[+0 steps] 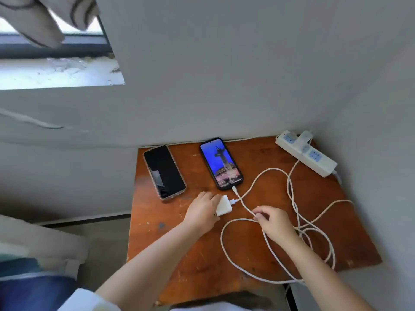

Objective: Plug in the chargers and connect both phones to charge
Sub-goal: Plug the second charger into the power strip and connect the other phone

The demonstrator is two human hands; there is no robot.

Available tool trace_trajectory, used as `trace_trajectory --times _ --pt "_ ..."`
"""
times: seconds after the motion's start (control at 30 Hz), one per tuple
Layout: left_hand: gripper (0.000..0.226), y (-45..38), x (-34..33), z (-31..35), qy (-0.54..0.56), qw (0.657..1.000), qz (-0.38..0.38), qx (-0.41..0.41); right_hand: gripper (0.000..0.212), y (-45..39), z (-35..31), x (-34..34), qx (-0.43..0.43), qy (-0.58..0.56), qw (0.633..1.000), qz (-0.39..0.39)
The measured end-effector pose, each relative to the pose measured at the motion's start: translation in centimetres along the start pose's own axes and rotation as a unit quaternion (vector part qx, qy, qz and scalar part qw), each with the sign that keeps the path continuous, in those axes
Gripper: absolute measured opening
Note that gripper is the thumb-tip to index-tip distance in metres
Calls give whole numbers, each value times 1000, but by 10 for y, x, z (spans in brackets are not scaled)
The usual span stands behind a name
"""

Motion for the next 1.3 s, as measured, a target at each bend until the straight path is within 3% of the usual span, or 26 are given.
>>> trace_trajectory --times 0.13,0.3,0.37,0.47,0.6,0.8,0.97,1.07,1.2,1.3 --pt "74 -15 -9 26 23 999 -24 -20 24 -2 14 11 -21 -121 992 -25" --pt "76 -27 -18 50 56 997 -33 -41 32 -4 28 19 -30 -185 982 -36" --pt "76 -32 -15 48 49 998 -27 -29 34 -5 39 26 -49 -180 982 -26" --pt "67 -34 -10 42 25 998 -28 -41 31 -5 53 23 -71 -175 979 -74" --pt "50 -29 -10 37 25 997 -37 -63 16 -7 42 19 -7 -122 987 -108" --pt "40 -28 -18 52 125 991 -16 -53 21 -14 32 26 27 -197 974 -104" --pt "39 -33 -25 68 122 988 -35 -90 20 -13 43 23 25 -219 968 -120" --pt "33 -37 -16 68 93 990 -8 -102 21 -13 43 20 43 -157 977 -137" --pt "32 -38 6 52 18 992 75 -101 25 -8 44 9 112 56 982 -139" --pt "50 -45 -4 32 -80 994 39 -58 34 -8 38 7 173 209 955 -116"
Point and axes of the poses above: each hand's wrist, its own y-axis away from the middle knuckle, its own x-axis out of the back of the hand, z = x × y, the point moved 10 cm from there along -y, towards the middle knuckle, and after that the axes turned 1 degree about -x, right-handed, at the moved point
